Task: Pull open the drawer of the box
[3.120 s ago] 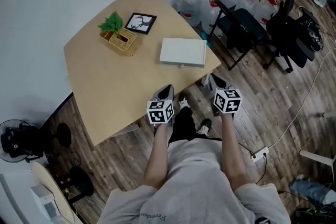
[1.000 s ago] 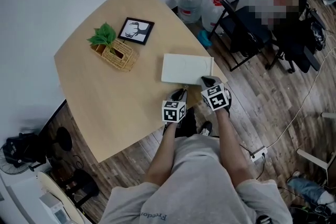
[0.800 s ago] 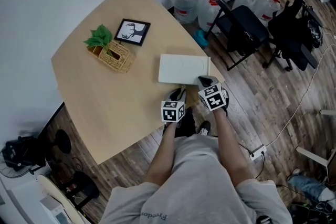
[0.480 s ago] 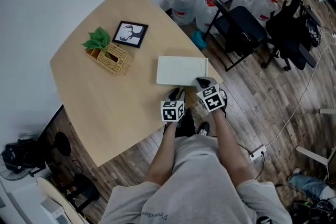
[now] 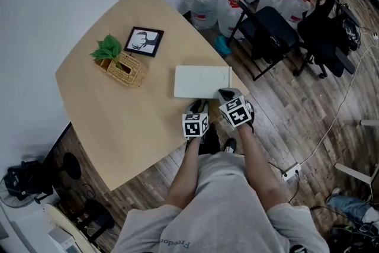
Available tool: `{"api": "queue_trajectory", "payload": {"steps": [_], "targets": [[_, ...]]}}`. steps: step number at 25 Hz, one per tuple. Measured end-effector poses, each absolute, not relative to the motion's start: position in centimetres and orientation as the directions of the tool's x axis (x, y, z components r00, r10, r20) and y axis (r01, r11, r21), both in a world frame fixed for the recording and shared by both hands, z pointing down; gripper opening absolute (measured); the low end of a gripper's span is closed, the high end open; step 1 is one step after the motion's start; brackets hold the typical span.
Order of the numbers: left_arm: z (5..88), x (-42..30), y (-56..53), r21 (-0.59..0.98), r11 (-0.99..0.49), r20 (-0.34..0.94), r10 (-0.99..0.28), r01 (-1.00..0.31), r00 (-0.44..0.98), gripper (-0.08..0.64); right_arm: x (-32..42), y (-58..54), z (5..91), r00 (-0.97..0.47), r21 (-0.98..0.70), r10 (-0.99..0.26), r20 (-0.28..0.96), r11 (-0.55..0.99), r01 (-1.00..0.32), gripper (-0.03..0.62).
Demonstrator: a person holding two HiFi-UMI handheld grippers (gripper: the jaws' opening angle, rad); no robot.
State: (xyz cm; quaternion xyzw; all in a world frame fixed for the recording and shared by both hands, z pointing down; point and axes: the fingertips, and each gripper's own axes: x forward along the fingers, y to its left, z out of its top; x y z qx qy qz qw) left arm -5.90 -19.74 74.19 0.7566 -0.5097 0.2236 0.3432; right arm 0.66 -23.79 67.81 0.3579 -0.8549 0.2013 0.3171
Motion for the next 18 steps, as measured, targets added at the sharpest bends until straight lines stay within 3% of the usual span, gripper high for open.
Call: {"api": "queue_trajectory", "payload": {"steps": [18], "targets": [[74.73, -6.26, -20.07, 0.276, -0.19, 0.712, -0.618, -0.942, 0.333, 0.117, 0.66, -23.7, 67.89, -0.557, -0.122, -0.48, 0.678, 0.673, -0.729, 0.001]]}}
